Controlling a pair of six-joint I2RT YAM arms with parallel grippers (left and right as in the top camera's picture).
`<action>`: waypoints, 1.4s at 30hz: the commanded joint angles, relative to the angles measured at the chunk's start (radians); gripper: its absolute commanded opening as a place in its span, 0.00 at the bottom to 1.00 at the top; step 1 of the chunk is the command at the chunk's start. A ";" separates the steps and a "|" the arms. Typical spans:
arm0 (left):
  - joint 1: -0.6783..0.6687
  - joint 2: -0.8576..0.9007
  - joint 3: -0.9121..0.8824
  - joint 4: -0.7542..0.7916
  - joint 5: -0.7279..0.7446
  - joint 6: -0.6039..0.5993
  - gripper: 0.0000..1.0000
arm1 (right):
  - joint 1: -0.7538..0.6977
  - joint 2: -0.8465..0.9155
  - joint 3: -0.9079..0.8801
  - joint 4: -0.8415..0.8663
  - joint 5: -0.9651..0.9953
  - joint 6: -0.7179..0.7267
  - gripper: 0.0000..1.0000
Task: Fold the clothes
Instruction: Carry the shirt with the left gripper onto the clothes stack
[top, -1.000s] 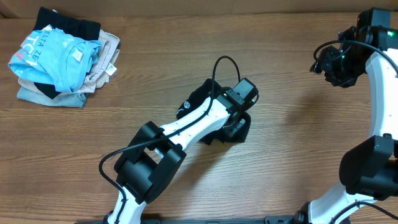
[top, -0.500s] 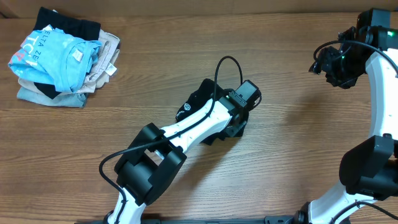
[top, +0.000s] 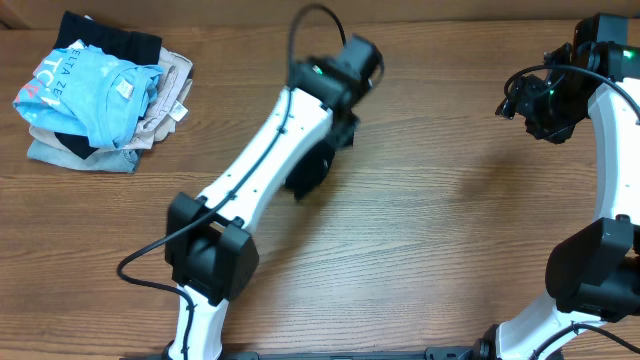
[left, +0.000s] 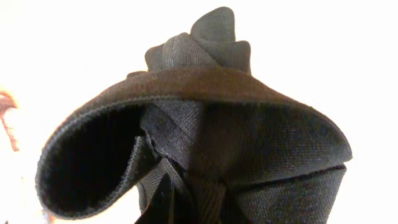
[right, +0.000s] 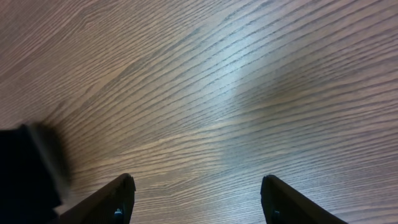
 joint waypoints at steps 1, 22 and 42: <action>0.055 -0.007 0.137 -0.035 -0.053 0.089 0.04 | 0.002 -0.013 -0.005 0.005 0.006 -0.005 0.69; 0.610 0.001 0.404 0.221 -0.269 0.702 0.04 | 0.002 -0.013 -0.005 -0.008 0.006 -0.005 0.69; 0.964 0.129 0.360 0.409 0.124 1.008 0.04 | 0.002 -0.013 -0.005 -0.048 0.006 -0.002 0.69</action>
